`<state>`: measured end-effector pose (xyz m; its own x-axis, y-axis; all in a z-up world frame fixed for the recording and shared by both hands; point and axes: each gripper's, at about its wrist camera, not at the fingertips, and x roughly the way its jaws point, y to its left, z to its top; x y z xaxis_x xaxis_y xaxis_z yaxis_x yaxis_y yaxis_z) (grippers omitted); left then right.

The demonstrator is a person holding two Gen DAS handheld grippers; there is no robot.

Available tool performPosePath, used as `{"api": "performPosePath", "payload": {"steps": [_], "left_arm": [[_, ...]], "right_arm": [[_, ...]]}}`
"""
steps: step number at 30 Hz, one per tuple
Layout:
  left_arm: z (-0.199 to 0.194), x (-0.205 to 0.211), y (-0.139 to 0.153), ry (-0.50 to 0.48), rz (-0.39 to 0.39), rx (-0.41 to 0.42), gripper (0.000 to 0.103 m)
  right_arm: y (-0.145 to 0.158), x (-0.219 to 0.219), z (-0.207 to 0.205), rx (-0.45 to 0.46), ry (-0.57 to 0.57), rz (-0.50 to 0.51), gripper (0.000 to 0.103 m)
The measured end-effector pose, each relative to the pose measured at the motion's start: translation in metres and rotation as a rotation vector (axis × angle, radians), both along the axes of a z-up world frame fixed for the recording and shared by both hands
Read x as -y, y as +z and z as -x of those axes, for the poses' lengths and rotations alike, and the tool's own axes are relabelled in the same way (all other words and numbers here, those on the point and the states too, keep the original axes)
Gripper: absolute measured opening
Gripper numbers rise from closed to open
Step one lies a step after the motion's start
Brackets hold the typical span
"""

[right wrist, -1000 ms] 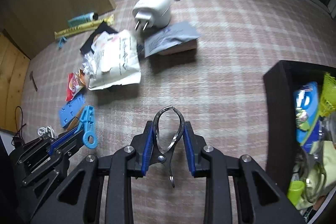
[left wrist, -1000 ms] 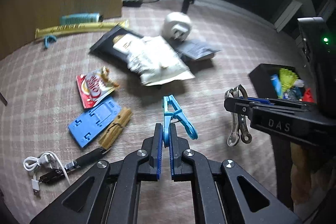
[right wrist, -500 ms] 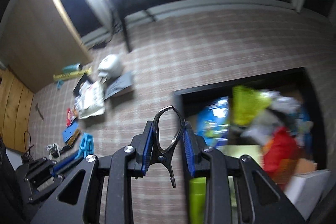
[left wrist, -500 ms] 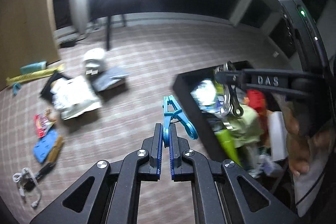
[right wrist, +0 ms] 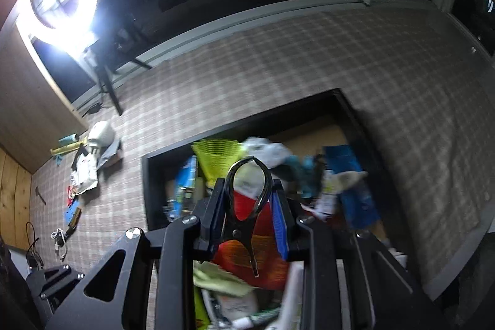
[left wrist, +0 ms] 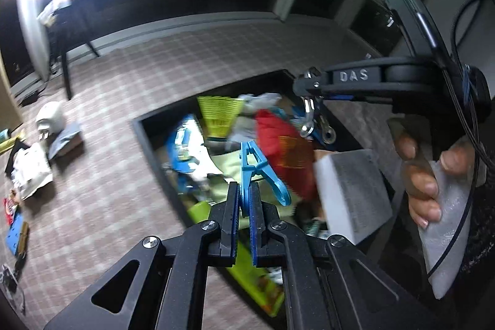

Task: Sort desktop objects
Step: 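Carry the blue clothespin and silver clip to the storage box and release both, then move both tools back over the white sachet on the floor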

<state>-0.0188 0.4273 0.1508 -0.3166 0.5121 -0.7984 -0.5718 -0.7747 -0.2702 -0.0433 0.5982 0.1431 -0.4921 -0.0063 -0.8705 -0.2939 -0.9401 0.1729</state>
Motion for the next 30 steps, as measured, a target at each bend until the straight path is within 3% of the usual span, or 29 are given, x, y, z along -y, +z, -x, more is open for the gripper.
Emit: {"api": "performPosePath", "payload": {"steps": [7, 9, 10, 22, 30], "left_arm": [[-0.015, -0.038, -0.002, -0.048, 0.023, -0.001, 0.009], [-0.017, -0.045, -0.005, -0.059, 0.045, 0.014, 0.041], [-0.019, -0.045, -0.005, -0.054, 0.041, 0.007, 0.043], [-0.012, -0.012, 0.002, 0.032, 0.044, -0.002, 0.041], [0.009, 0.04, 0.002, 0.142, 0.047, 0.002, 0.041]], "right_arm": [[0.001, -0.02, -0.011, 0.003, -0.012, -0.014, 0.028], [0.0, -0.022, -0.012, 0.011, -0.005, -0.012, 0.03], [-0.001, -0.023, -0.012, 0.016, -0.01, -0.017, 0.036], [0.004, -0.002, -0.006, -0.002, 0.043, -0.009, 0.038], [0.008, 0.037, 0.008, -0.017, 0.112, 0.01, 0.038]]}}
